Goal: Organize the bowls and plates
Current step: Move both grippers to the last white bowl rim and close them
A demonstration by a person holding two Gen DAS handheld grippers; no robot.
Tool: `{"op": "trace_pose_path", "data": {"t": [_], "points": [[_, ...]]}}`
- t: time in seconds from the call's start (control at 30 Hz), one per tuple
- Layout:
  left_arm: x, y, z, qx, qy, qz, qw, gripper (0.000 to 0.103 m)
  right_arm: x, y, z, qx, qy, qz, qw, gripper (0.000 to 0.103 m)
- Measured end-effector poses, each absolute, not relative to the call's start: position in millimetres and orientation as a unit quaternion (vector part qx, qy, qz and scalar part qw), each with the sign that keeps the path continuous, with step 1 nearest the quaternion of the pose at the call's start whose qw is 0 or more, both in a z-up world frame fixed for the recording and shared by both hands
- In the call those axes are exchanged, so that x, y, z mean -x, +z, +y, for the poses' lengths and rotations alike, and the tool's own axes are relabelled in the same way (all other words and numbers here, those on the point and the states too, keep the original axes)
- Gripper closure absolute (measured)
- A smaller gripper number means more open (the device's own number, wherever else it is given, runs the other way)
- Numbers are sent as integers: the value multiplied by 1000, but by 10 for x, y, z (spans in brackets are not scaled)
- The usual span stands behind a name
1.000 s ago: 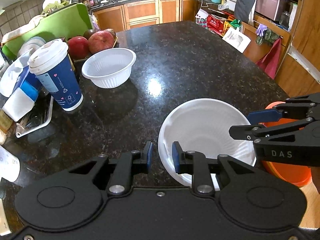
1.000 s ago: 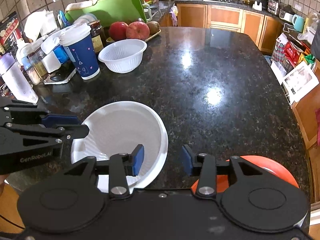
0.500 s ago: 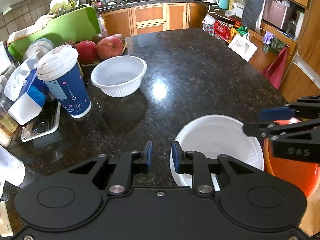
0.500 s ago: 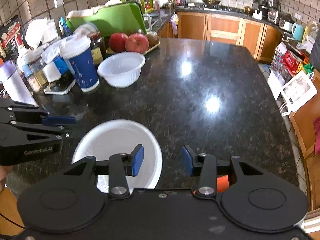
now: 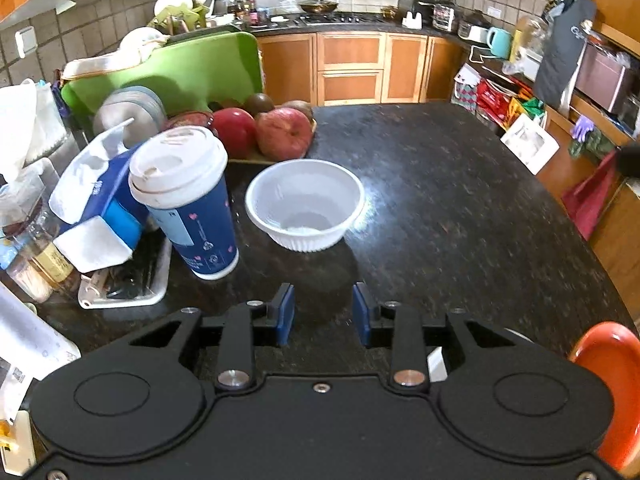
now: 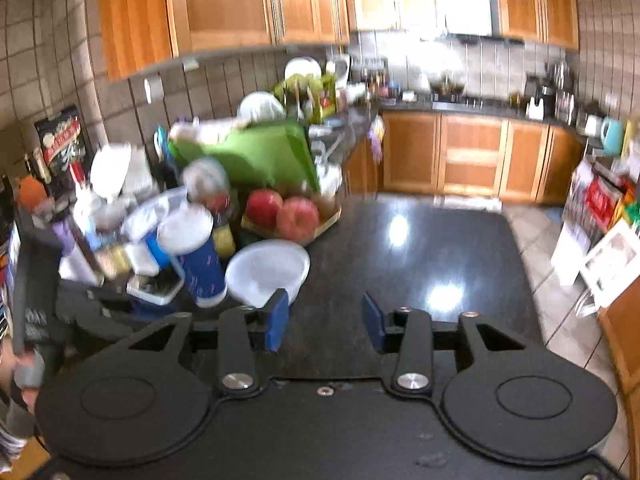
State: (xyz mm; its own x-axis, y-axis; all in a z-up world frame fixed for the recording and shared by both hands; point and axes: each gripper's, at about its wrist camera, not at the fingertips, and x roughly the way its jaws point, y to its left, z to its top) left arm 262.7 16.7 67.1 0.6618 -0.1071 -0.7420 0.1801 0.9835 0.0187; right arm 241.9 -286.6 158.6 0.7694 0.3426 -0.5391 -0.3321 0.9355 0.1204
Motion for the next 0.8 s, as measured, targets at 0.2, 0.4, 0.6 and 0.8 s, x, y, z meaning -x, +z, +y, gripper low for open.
{"op": "trace_pose_path", "data": {"t": [0.2, 0.4, 0.6, 0.8], "points": [[-2792, 665, 160, -38, -59, 404, 912, 60, -2787, 1910, -3062, 38, 152, 267, 951, 46], [-3055, 636, 86, -27, -17, 409, 912, 60, -3350, 1828, -3151, 83, 188, 317, 926, 47], [-3338, 555, 67, 5, 29, 433, 901, 60, -3928, 1628, -3138, 142, 247, 357, 890, 52], [-3586, 460, 58, 30, 59, 446, 892, 60, -4481, 1236, -2997, 131, 280, 405, 861, 64]]}}
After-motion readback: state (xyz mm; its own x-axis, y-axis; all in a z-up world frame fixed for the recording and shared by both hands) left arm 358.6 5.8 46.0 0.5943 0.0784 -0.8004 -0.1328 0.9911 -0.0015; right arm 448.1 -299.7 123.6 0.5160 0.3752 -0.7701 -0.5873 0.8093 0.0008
